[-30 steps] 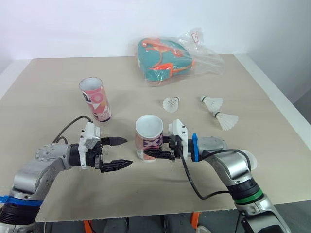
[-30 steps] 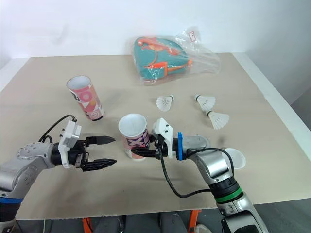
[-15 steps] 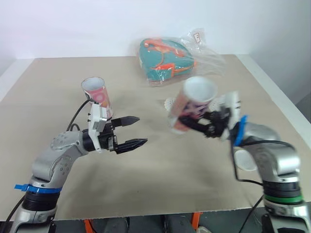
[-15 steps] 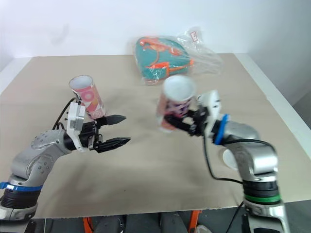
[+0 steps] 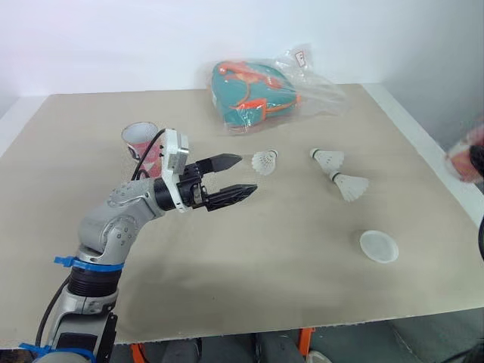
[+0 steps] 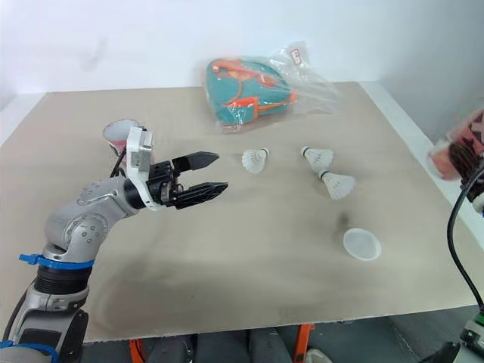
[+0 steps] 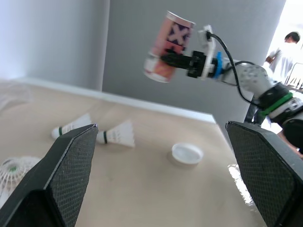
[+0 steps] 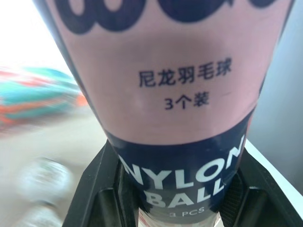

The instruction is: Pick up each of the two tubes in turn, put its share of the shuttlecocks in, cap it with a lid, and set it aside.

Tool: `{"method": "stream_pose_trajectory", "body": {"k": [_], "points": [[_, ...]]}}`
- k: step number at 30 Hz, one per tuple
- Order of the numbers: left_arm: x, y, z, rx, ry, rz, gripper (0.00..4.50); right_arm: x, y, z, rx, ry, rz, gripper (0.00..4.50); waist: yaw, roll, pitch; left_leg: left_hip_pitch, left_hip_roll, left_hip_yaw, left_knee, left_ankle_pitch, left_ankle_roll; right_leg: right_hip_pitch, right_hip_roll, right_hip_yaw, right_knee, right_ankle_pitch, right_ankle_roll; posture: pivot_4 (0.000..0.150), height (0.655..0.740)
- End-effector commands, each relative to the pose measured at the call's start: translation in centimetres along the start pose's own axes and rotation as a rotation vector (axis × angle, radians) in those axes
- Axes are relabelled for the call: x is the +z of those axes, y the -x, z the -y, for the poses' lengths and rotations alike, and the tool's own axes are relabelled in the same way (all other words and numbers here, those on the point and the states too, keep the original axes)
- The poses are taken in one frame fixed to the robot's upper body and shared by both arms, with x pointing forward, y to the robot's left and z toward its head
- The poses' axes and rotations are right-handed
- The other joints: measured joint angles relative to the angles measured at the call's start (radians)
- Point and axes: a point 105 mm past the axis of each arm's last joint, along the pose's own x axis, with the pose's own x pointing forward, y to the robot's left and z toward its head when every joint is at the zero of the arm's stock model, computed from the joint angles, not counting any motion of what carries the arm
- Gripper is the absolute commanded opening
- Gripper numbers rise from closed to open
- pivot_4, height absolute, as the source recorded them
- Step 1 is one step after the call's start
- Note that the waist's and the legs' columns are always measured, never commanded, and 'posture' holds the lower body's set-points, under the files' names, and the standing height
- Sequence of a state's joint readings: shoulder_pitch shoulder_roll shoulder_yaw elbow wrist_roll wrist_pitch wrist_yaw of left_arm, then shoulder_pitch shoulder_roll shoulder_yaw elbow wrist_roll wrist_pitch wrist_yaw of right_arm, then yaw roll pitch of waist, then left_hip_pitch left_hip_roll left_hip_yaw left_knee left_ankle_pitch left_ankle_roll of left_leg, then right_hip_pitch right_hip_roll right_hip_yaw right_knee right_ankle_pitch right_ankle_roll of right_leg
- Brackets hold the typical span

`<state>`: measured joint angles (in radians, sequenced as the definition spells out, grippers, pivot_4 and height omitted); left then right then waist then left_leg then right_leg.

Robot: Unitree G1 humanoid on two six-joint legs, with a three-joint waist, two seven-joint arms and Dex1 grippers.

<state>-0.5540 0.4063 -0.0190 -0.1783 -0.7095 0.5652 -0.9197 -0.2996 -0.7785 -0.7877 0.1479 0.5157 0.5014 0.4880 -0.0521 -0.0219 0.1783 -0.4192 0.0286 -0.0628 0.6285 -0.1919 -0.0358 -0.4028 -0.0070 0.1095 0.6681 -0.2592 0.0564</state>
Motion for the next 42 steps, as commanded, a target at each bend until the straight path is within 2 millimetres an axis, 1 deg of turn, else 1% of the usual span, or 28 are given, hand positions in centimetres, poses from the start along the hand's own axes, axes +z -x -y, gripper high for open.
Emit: {"method": "stream_pose_trajectory", "body": {"k": [1,4,7,11,15,21,26,34,35,36,38,39,40,42], "points": [[-0.1,-0.7,-0.3,0.033,-0.058,-0.007,4.5,-0.9,0.8,1.7,-0.094,-0.059,0.028,1.8,0.001,0.0,0.0,0.0,0.0,0.0,0.0,0.0,0.0,0.0,0.0,0.0,0.0,0.0,0.001,0.15,0.7387],[-1.2,-1.6,0.1,0.025,-0.117,-0.025,4.5,-3.5,0.7,0.8,-0.085,-0.114,-0.013,1.8,0.001,0.0,0.0,0.0,0.0,0.002,0.001,0.001,0.001,0.001,0.0,0.002,0.0,0.002,0.004,0.15,0.7387],[-2.4,-1.8,0.7,-0.002,-0.16,-0.071,4.5,-4.7,0.4,0.4,-0.088,-0.116,-0.045,1.8,0.001,0.005,0.0,0.001,0.0,0.005,0.002,0.001,0.001,0.0,0.0,0.005,-0.001,0.003,0.007,0.15,0.7387],[-2.4,-1.8,0.6,0.001,-0.163,-0.063,4.5,-4.9,0.4,-0.2,-0.1,-0.149,-0.057,1.8,0.003,0.007,0.0,0.001,0.0,0.006,0.003,0.001,0.002,0.0,0.0,0.006,-0.001,0.002,0.01,0.15,0.7387],[-2.4,-1.5,0.3,0.013,-0.165,-0.062,4.5,-5.6,0.7,-1.4,-0.053,-0.154,-0.081,1.8,0.003,0.007,0.0,0.001,0.0,0.006,0.002,0.001,0.002,0.0,0.0,0.006,-0.001,0.001,0.011,0.15,0.7387],[-2.5,-1.4,0.4,0.009,-0.169,-0.067,4.5,-6.8,0.8,-2.6,-0.012,-0.136,-0.158,1.8,0.003,0.007,0.0,0.0,-0.001,0.006,0.003,0.001,0.002,0.0,0.0,0.006,-0.001,0.001,0.011,0.15,0.7387],[-2.5,-1.3,0.2,0.012,-0.169,-0.067,4.5,-7.0,1.0,-2.8,-0.01,-0.154,-0.164,1.8,0.003,0.007,0.0,0.0,0.0,0.006,0.003,0.001,0.002,0.0,0.0,0.006,-0.001,0.001,0.011,0.15,0.7387],[-2.4,-1.2,0.1,0.01,-0.17,-0.07,4.5,-8.0,1.4,-3.2,-0.006,-0.129,-0.205,1.8,0.004,0.007,0.0,0.0,0.0,0.006,0.003,0.001,0.002,0.0,0.0,0.006,-0.001,0.001,0.011,0.15,0.7387],[-2.4,-1.2,0.1,0.01,-0.171,-0.071,4.5,-8.1,1.5,-3.2,-0.009,-0.114,-0.215,2.68,0.004,0.007,0.0,0.0,0.0,0.006,0.003,0.001,0.002,0.0,0.0,0.006,-0.001,0.001,0.011,0.15,0.7387],[-2.4,-1.2,0.0,0.01,-0.171,-0.071,4.5,-8.2,1.6,-3.4,0.001,-0.107,-0.219,2.88,0.004,0.007,0.0,0.0,0.0,0.006,0.003,0.001,0.002,0.0,0.0,0.006,-0.001,0.001,0.011,0.15,0.7387],[-2.4,-1.2,0.0,0.01,-0.171,-0.072,4.5,-8.2,1.7,-3.6,0.01,-0.102,-0.22,3.88,0.004,0.007,0.0,0.0,0.0,0.006,0.003,0.001,0.002,0.0,0.0,0.006,-0.001,0.001,0.011,0.15,0.7387],[-2.4,-1.1,0.0,0.01,-0.172,-0.072,4.5,-8.2,1.7,-3.7,0.011,-0.101,-0.219,4.19,0.003,0.007,0.0,0.0,0.0,0.006,0.003,0.001,0.002,0.0,0.0,0.006,-0.001,0.001,0.011,0.15,0.7387],[-2.4,-1.1,0.0,0.01,-0.172,-0.072,4.5,-8.1,1.7,-3.8,0.018,-0.104,-0.219,4.35,0.003,0.007,0.0,0.0,0.0,0.006,0.003,0.001,0.002,0.0,0.0,0.006,-0.001,0.001,0.011,0.15,0.7387],[-2.3,-1.1,-0.1,0.012,-0.172,-0.07,4.5,-8.0,1.7,-4.1,0.03,-0.111,-0.218,4.35,0.003,0.007,0.0,0.0,0.0,0.006,0.003,0.001,0.002,0.0,0.0,0.006,-0.001,0.001,0.011,0.15,0.7387]]}}
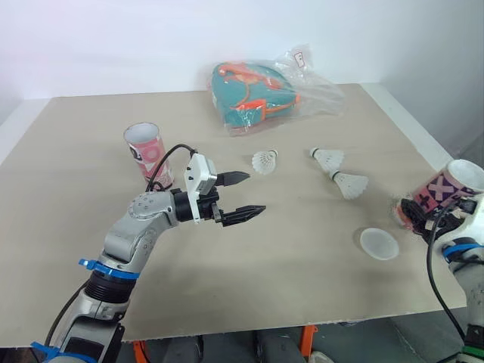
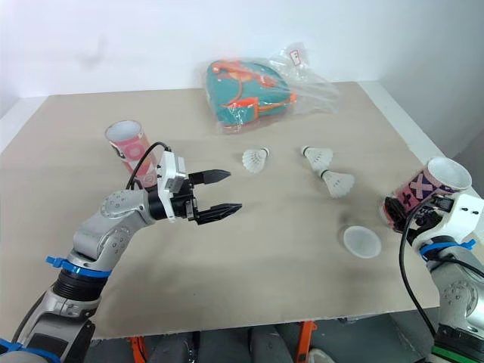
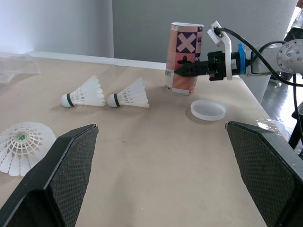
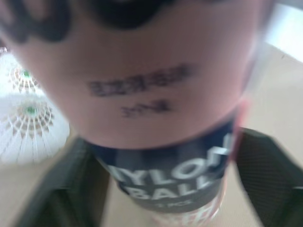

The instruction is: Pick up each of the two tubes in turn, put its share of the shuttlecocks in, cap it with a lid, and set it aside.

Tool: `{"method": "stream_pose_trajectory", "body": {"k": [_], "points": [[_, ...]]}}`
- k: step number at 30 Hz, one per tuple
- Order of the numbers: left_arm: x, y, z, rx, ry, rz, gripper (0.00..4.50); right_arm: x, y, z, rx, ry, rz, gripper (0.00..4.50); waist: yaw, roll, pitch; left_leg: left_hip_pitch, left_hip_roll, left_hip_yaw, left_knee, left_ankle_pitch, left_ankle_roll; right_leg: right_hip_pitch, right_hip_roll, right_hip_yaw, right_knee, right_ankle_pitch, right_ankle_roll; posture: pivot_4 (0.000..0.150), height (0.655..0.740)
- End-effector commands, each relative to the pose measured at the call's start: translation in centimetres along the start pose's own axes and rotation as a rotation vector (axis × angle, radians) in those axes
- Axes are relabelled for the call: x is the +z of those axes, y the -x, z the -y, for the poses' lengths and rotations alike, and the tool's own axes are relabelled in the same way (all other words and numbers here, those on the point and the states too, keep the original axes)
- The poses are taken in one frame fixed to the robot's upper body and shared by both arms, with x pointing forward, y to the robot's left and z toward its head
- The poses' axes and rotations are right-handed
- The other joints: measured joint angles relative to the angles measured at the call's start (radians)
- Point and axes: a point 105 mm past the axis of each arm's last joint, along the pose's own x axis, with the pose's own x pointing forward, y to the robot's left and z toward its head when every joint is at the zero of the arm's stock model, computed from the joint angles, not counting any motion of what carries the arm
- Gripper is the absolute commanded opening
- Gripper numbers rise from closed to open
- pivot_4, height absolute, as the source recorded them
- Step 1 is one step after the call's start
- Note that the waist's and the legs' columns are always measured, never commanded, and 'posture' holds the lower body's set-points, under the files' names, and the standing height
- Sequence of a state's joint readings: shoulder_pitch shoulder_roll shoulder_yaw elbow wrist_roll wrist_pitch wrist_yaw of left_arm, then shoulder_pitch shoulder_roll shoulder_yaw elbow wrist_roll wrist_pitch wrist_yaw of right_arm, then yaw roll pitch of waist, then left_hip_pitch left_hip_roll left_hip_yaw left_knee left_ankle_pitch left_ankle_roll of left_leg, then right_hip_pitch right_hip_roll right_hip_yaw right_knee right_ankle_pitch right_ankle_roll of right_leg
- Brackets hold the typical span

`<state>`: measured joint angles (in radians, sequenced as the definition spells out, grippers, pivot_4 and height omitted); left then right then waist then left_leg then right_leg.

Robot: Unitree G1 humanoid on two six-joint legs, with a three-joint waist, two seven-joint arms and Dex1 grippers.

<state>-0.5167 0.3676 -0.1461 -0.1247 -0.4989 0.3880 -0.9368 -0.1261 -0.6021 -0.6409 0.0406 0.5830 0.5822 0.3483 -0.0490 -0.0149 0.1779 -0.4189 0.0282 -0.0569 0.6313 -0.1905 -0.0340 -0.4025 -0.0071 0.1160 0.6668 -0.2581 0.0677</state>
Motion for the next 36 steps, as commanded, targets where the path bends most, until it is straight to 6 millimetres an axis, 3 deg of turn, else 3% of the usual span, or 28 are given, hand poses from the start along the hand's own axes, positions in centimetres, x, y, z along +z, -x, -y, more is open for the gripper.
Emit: {"method": "stream_pose_trajectory", "body": {"k": [1,8,22,27,32,36], "points": [[1.3,0.3,-0.4,0.012,-0.049,0.035,4.5,1.7,0.3,-0.8,0.035,0.017,0.056,4.35,0.0,0.0,0.0,0.0,0.0,0.0,0.0,0.0,0.0,0.0,0.0,0.0,0.0,0.0,0.0,0.15,0.7387],[1.3,0.4,-0.6,0.017,-0.046,0.038,4.5,2.0,1.0,-1.6,0.098,0.035,0.032,4.35,0.001,0.0,0.0,0.0,0.0,0.0,0.0,0.0,0.0,0.0,0.0,0.0,0.0,0.0,0.0,0.15,0.7387],[1.3,0.4,-0.6,0.01,-0.042,0.041,4.5,2.2,3.4,-1.0,0.131,0.132,-0.035,4.35,0.001,0.0,0.0,0.0,0.0,0.0,0.0,0.0,0.0,0.0,0.0,0.0,0.0,0.0,0.0,0.15,0.7387],[1.2,0.8,-0.7,0.02,-0.041,0.037,4.5,2.3,5.0,-1.5,0.197,0.184,-0.082,4.35,0.001,0.0,0.0,0.0,0.0,0.0,0.0,0.0,0.0,0.0,0.0,0.0,0.0,0.0,0.0,0.15,0.7387],[0.6,2.4,-1.4,0.096,-0.029,-0.004,4.5,2.9,7.7,-4.9,0.419,0.208,-0.104,4.35,0.0,0.0,0.0,-0.001,0.0,-0.001,0.0,0.0,0.0,0.0,0.0,0.0,0.0,-0.001,0.001,0.15,0.7387],[-1.5,4.9,-1.1,0.196,0.036,-0.087,4.5,3.1,8.8,-11.0,0.714,0.25,-0.099,4.35,-0.007,0.0,0.0,0.0,0.001,0.0,0.0,0.0,0.0,0.0,0.0,0.0,0.0,0.0,0.0,0.15,0.7387]]}}
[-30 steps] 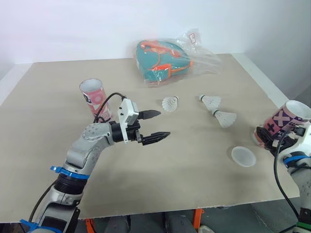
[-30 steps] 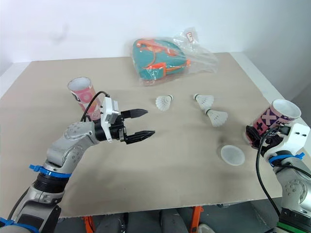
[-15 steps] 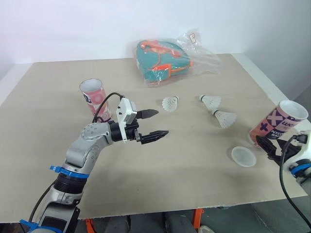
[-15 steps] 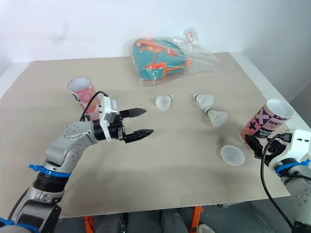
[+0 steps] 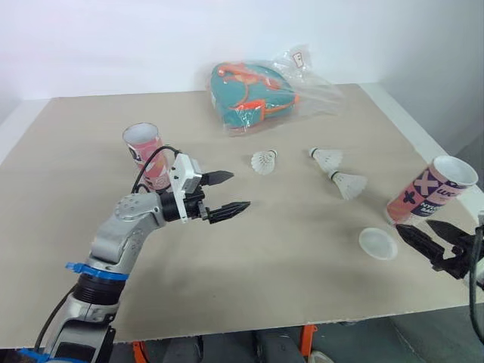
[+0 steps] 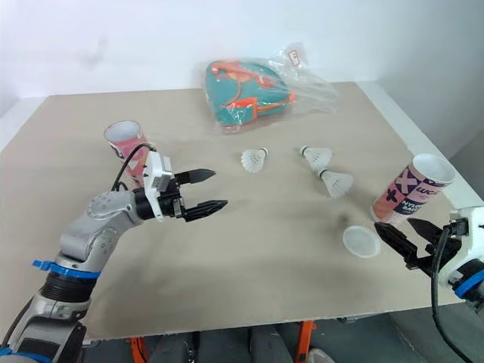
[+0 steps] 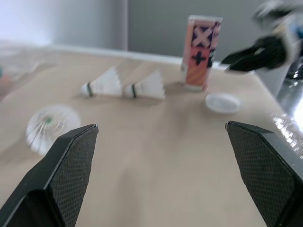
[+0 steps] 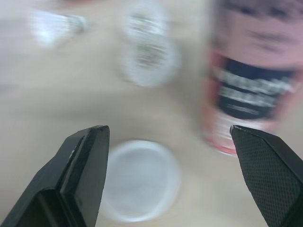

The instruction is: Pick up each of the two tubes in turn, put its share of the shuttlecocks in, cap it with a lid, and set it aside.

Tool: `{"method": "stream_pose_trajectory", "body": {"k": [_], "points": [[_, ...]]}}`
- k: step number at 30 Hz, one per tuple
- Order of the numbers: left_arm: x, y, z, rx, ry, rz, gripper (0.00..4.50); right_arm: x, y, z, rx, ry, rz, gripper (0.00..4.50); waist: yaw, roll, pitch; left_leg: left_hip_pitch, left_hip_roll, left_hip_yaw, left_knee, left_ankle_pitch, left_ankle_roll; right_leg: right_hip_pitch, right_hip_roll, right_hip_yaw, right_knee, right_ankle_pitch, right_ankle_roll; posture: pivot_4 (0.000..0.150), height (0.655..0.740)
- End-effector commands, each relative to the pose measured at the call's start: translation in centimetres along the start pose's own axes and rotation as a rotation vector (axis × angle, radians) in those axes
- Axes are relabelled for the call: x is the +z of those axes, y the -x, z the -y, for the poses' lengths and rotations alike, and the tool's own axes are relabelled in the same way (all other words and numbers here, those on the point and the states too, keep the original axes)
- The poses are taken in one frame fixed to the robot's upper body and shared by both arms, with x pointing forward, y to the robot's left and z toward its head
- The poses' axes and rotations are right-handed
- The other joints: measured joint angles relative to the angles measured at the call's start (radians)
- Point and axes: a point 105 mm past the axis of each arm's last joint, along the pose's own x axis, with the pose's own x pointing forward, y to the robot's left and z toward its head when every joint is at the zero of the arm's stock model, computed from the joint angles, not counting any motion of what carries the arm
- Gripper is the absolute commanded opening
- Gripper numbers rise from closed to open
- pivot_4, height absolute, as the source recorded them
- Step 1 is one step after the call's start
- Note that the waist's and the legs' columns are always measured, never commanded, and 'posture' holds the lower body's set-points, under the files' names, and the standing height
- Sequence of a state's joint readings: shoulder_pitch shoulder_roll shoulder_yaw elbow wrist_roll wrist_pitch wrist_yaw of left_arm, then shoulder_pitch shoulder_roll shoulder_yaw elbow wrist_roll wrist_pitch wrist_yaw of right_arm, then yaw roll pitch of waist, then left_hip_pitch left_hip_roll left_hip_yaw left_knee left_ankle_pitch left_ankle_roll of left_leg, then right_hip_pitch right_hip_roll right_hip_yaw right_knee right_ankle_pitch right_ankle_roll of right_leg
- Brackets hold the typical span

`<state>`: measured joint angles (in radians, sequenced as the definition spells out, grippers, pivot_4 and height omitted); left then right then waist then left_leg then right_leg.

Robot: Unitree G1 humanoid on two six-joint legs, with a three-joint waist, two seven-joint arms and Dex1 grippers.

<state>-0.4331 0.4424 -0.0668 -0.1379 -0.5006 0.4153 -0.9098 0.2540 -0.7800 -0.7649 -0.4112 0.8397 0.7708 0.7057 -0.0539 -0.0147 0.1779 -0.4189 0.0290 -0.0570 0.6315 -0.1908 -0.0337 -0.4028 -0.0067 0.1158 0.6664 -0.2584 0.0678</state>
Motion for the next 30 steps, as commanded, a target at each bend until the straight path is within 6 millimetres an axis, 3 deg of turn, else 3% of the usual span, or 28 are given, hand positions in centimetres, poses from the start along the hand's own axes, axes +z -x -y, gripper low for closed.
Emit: {"method": "stream_pose_trajectory", "body": {"k": [1,7,14,22,30], "points": [[-0.7,1.9,0.3,0.089,0.025,-0.03,4.5,2.2,-2.1,-5.5,0.26,0.112,0.045,4.35,-0.008,0.0,0.0,0.001,0.001,0.0,0.0,0.0,0.0,0.0,0.0,0.0,0.0,0.0,0.0,0.15,0.7387],[-1.4,4.2,-0.7,0.298,0.139,0.003,4.5,3.9,-5.6,-9.1,0.41,0.123,0.14,4.35,0.008,-0.007,0.003,-0.002,0.001,-0.001,0.003,0.002,0.002,0.0,0.0,-0.002,0.0,0.001,-0.005,0.15,0.7387],[-2.6,9.3,-2.9,0.67,0.214,0.062,4.5,4.6,-10.4,-12.7,0.578,0.119,0.211,4.35,0.007,-0.009,0.003,-0.003,0.001,0.0,0.002,0.002,0.002,-0.001,-0.001,-0.002,-0.002,0.003,-0.001,0.15,0.7387],[-4.0,12.0,-4.9,0.902,0.1,-0.012,4.5,4.8,-12.0,-15.3,0.715,0.111,0.236,4.35,0.01,-0.009,0.003,-0.005,0.0,-0.001,0.002,0.002,0.002,-0.001,-0.001,-0.003,-0.002,0.003,-0.001,0.15,0.7387],[-3.5,10.6,-7.4,0.863,0.016,-0.026,4.5,4.4,-12.0,-16.0,0.722,0.113,0.254,4.35,0.01,-0.009,0.003,-0.005,0.001,-0.002,0.002,0.002,0.002,-0.001,0.0,-0.004,-0.002,0.004,-0.001,0.15,0.7387]]}}
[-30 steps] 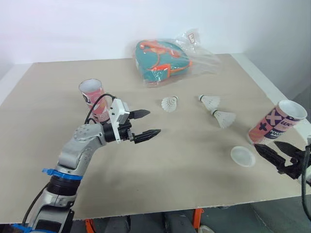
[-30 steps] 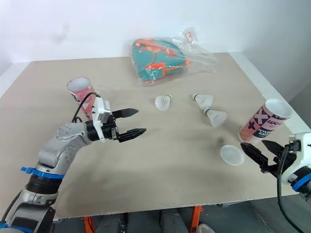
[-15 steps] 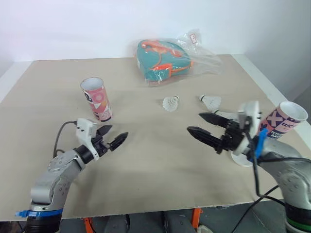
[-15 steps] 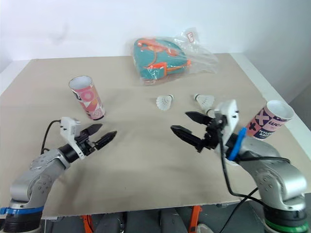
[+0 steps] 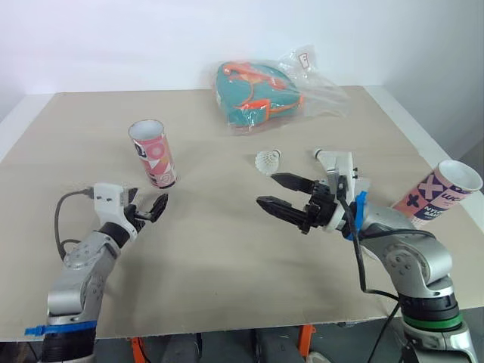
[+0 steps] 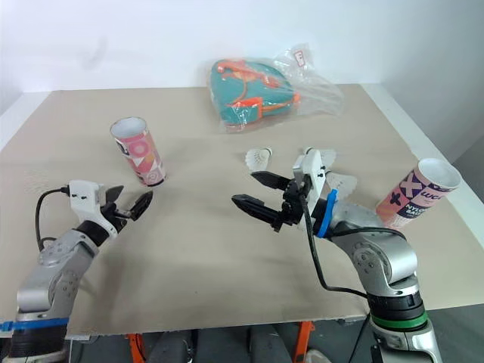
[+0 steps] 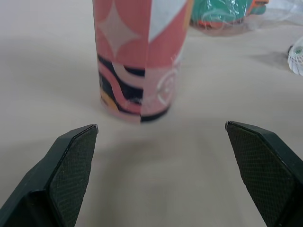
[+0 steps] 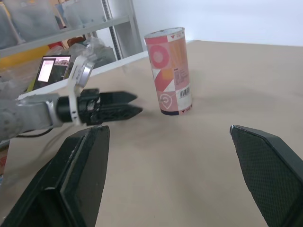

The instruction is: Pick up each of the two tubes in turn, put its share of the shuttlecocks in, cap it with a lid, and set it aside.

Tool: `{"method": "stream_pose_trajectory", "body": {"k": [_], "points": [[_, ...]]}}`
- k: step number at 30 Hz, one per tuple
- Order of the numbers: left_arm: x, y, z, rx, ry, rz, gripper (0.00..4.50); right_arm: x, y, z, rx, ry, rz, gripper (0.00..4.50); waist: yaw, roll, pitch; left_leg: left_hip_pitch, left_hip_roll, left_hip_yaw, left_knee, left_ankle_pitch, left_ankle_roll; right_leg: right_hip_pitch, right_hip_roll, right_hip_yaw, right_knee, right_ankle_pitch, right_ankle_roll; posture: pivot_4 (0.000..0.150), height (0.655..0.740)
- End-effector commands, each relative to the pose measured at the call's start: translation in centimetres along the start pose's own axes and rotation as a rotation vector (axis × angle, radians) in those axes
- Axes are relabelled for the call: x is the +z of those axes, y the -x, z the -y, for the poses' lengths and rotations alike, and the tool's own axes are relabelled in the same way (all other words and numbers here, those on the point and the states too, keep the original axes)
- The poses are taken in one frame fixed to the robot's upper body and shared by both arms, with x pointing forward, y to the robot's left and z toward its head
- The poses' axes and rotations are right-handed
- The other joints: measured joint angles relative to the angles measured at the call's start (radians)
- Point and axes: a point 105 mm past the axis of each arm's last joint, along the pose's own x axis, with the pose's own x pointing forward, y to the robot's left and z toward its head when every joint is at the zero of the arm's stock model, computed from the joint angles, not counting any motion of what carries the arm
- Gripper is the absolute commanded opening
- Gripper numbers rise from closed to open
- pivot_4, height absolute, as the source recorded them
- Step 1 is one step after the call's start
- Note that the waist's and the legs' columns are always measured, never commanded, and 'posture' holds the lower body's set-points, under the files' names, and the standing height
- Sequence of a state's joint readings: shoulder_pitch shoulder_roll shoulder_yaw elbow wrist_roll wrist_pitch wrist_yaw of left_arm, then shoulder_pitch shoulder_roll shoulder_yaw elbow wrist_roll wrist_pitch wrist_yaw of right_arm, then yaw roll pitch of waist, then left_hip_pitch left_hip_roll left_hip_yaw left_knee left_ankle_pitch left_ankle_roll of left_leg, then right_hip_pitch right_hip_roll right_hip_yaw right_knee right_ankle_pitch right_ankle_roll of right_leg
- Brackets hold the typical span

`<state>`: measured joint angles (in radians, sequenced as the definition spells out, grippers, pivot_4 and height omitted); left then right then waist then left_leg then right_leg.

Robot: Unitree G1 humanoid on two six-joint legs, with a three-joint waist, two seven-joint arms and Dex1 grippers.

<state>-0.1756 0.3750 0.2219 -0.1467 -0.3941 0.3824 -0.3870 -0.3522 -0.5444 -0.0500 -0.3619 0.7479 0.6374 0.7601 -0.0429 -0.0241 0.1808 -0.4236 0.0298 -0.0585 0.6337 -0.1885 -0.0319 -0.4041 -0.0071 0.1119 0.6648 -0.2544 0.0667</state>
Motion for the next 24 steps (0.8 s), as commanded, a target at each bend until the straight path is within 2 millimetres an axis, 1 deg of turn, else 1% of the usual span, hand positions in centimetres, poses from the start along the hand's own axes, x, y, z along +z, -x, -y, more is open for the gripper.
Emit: {"method": "stream_pose_trajectory", "body": {"k": [1,3,5,8,15,19,24], "points": [[1.3,-1.1,-0.5,-0.001,-0.054,0.044,4.5,0.8,0.2,-0.5,0.0,0.047,0.033,4.35,-0.002,0.0,0.0,0.0,0.0,0.0,0.0,0.0,0.0,0.0,0.0,0.0,0.0,0.0,0.0,0.15,0.7387],[1.4,-1.9,-0.9,0.01,-0.066,0.041,4.5,0.7,0.3,-0.6,-0.008,0.053,0.03,4.35,-0.002,0.0,0.0,0.0,0.0,0.0,0.0,0.0,0.0,0.0,0.0,0.0,0.0,0.0,0.0,0.15,0.7387],[1.0,-3.2,-1.2,0.021,-0.102,0.014,4.5,1.0,0.5,-0.5,-0.031,0.067,0.041,4.35,-0.002,0.0,0.0,0.0,0.0,0.0,-0.001,0.0,0.0,-0.001,0.0,0.0,0.0,0.0,0.0,0.15,0.7387],[0.8,-4.9,-1.0,-0.005,-0.13,-0.001,4.5,1.4,1.1,-0.6,-0.054,0.075,0.052,4.35,-0.002,0.0,0.0,0.0,0.0,0.0,-0.001,0.0,0.0,-0.001,0.0,0.0,0.0,0.0,0.0,0.15,0.7387],[0.8,-7.1,-1.6,0.0,-0.136,-0.009,4.5,1.9,2.1,-1.2,-0.091,0.088,0.064,4.35,-0.002,0.0,0.0,-0.001,0.0,-0.001,-0.001,0.0,0.0,-0.001,0.0,0.0,0.0,0.0,0.0,0.15,0.7387],[0.3,-8.5,-1.8,0.031,-0.134,-0.03,4.5,1.7,2.4,-1.1,-0.12,0.087,0.058,4.35,-0.002,0.0,0.0,-0.001,-0.001,0.0,-0.001,0.0,0.0,-0.001,0.0,0.0,0.0,0.0,0.001,0.15,0.7387],[0.5,-9.9,-0.8,-0.003,-0.127,-0.02,4.5,1.8,2.6,-1.3,-0.131,0.09,0.058,4.35,-0.002,-0.001,0.0,-0.001,-0.001,-0.001,0.0,0.0,0.0,-0.001,0.0,0.0,0.0,0.0,0.001,0.15,0.7387]]}}
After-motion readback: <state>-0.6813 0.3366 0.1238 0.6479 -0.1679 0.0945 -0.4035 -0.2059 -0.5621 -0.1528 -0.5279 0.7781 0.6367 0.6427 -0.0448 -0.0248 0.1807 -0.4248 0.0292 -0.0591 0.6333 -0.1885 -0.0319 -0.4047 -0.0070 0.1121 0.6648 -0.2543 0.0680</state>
